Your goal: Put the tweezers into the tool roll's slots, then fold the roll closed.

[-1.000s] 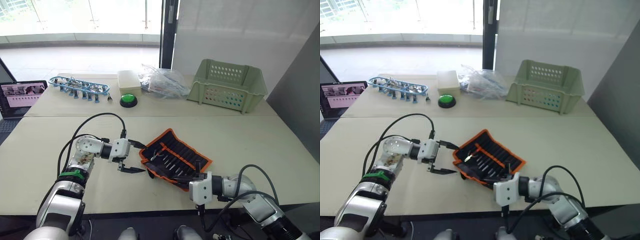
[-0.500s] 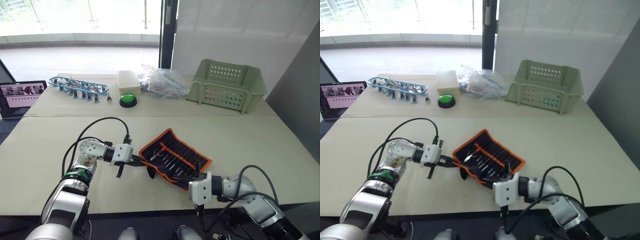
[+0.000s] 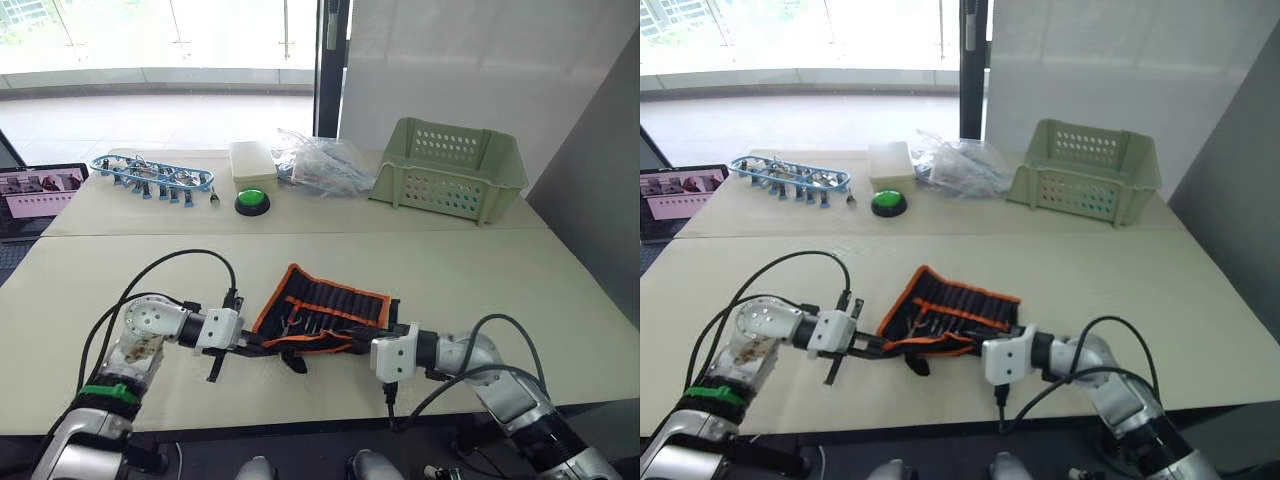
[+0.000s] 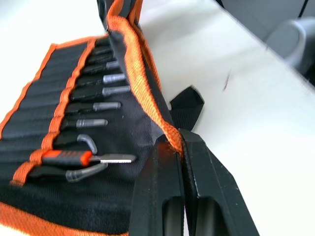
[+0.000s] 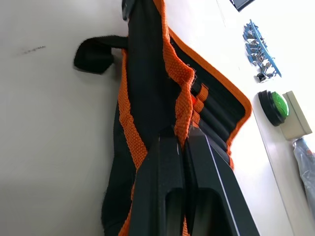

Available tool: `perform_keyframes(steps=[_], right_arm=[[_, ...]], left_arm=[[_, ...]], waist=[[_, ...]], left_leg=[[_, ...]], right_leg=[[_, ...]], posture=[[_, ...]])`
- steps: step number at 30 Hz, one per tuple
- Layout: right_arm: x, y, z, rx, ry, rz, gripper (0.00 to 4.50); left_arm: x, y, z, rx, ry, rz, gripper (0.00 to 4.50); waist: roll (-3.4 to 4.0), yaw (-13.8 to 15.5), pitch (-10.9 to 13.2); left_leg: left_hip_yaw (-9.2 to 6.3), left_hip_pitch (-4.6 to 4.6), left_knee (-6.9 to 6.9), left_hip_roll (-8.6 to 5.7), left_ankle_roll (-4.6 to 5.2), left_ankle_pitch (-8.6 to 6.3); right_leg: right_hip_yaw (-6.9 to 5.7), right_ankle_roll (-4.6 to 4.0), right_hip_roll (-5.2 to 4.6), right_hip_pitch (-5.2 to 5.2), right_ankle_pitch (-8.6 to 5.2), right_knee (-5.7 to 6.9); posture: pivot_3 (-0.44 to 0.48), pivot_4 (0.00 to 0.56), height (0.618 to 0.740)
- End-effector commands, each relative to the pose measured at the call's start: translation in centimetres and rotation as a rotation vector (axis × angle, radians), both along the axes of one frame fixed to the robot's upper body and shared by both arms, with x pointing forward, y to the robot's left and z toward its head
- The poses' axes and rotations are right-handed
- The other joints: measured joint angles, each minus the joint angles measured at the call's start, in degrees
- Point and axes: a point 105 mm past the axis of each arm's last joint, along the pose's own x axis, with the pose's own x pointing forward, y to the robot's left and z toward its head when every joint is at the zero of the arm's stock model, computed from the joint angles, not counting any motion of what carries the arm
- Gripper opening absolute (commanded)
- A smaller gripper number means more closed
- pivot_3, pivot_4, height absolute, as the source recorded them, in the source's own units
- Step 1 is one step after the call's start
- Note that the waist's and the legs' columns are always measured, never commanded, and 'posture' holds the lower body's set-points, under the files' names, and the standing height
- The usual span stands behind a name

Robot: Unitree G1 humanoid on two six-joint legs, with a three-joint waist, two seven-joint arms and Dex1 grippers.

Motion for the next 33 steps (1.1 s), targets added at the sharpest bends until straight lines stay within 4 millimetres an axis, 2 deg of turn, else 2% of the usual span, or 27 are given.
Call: perform_keyframes(steps=[1,3,5,9,15,19,23,27,29,33], right_arm=[[1.2,-0.9,-0.3,-0.046,-0.038,-0.047,0.0],[1.3,-0.8,-0.4,-0.036,-0.02,-0.046,0.0],[1.1,-0.9,-0.6,-0.037,0.019,-0.035,0.0],[1.3,-1.8,-0.3,-0.023,0.065,-0.053,0.0],[1.2,-3.0,0.8,0.004,0.167,-0.056,0.0],[0.6,-3.2,1.0,0.009,0.301,-0.056,0.0],[1.2,-3.8,0.9,0.041,0.448,-0.144,0.0],[1.9,-4.1,1.2,0.062,0.447,-0.198,0.0],[2.5,-4.5,0.7,0.058,0.442,-0.243,0.0],[2.5,-4.4,0.5,0.077,0.451,-0.25,0.0]], left_arm=[[-0.7,-1.2,2.4,-0.117,0.065,0.089,0.04],[-0.7,-1.5,2.6,-0.13,0.105,0.142,0.04],[0.3,-0.6,1.2,-0.043,0.13,0.24,0.04],[1.5,0.1,0.2,-0.009,0.16,0.329,0.04],[1.9,-0.1,-0.7,0.025,0.162,0.307,0.04],[2.1,-0.9,-1.1,0.017,0.161,0.285,0.04],[2.7,-2.1,-1.3,0.01,0.155,0.283,0.04],[3.2,-2.3,-1.3,0.004,0.14,0.306,0.04],[4.0,-2.6,-1.2,-0.018,0.131,0.361,0.04],[4.4,-2.6,-1.0,-0.021,0.119,0.389,0.04]], waist=[[0.0,0.1,0.0],[0.01,0.5,0.0],[0.01,0.8,0.0],[0.01,0.7,0.0],[0.01,0.8,0.0],[0.01,0.9,0.0],[0.01,0.9,0.0],[0.01,0.9,0.0],[0.01,0.9,0.0],[0.02,0.9,0.0]], left_leg=[[0.0,0.01,0.0,0.0,0.0,0.0],[0.0,0.0,0.04,0.0,0.0,0.0],[0.0,0.02,0.08,0.0,0.0,0.0],[0.01,0.16,0.08,-0.01,0.01,0.01],[0.02,0.13,0.08,-0.01,0.01,0.01],[0.02,0.1,0.08,-0.01,0.01,0.01],[0.02,0.09,0.09,-0.02,0.01,0.01],[0.02,0.07,0.11,-0.02,0.01,0.01],[0.02,0.06,0.11,-0.02,0.01,0.01],[0.02,0.04,0.14,-0.02,0.01,0.01]], right_leg=[[0.0,0.01,0.0,0.01,0.0,0.0],[-0.01,0.04,-0.01,0.01,-0.02,0.01],[-0.02,0.08,0.0,0.04,-0.05,0.02],[0.0,0.24,0.02,0.13,-0.14,0.03],[0.02,0.2,0.02,0.12,-0.12,0.03],[0.02,0.12,0.02,0.11,-0.07,0.02],[0.02,0.02,0.02,0.1,-0.01,0.02],[0.02,0.03,0.02,0.09,0.0,0.02],[0.02,0.05,0.02,0.08,-0.01,0.02],[0.02,0.11,0.02,0.08,0.01,0.02]], posture=[[0.0,0.15,0.725],[0.0,0.15,0.725],[0.0,0.15,0.725],[0.0,0.15,0.725],[0.0,0.15,0.725],[0.0,0.15,0.725],[0.0,0.15,0.725],[0.0,0.15,0.725],[0.0,0.15,0.725],[0.0,0.15,0.725]])
